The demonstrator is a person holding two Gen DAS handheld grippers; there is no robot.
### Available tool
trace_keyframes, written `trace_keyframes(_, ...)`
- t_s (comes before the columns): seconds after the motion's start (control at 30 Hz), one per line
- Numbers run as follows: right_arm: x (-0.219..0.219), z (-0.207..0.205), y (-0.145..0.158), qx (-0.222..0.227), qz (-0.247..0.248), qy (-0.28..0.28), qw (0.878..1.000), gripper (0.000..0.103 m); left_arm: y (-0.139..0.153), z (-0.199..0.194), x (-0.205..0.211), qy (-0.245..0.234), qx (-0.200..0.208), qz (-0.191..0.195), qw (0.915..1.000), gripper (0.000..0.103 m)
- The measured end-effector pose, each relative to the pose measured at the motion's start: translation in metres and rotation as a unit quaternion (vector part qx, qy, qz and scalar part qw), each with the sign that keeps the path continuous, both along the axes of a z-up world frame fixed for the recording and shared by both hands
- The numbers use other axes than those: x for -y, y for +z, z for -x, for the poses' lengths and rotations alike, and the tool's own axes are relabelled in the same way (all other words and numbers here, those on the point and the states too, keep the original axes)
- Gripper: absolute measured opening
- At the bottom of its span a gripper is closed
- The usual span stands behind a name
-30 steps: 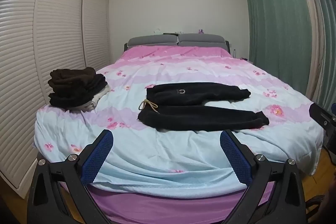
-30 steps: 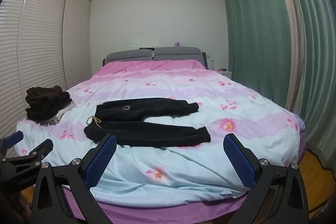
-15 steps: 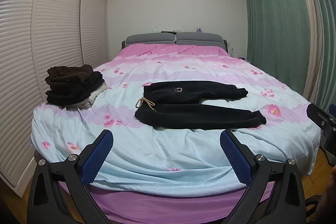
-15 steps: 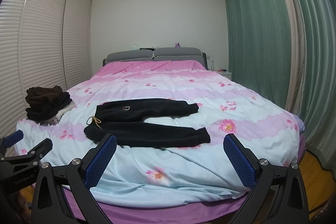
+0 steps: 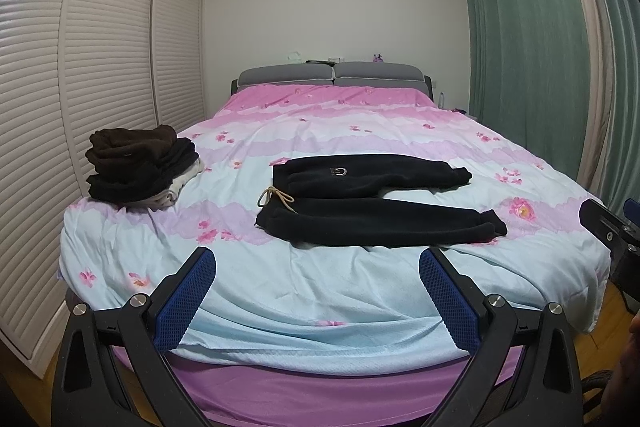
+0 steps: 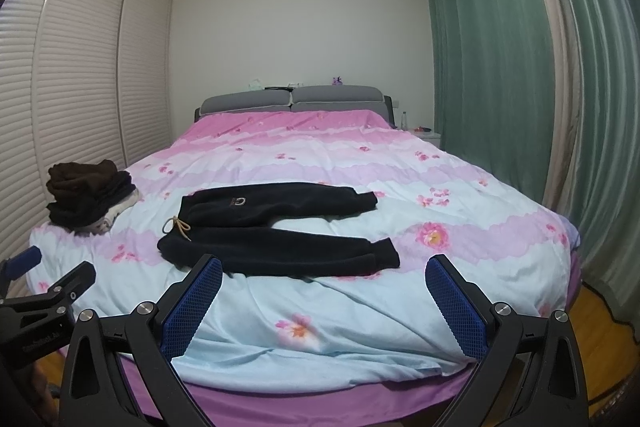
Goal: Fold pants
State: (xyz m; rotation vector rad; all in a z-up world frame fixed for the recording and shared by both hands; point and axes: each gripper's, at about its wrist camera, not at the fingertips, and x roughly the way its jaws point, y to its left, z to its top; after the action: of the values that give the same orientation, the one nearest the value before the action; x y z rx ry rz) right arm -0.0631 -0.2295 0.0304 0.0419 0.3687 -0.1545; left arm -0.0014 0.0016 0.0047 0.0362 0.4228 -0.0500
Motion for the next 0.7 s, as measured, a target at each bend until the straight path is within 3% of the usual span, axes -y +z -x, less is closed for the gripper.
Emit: trace_keyframes(0.7, -0.0019, 0.0007, -0.0035, -0.005, 0.007, 0.006, 1.000, 0.103, -0.0010, 0.0001, 0.0039, -0.004, -0.003, -0.003, 1.0000, 0.103)
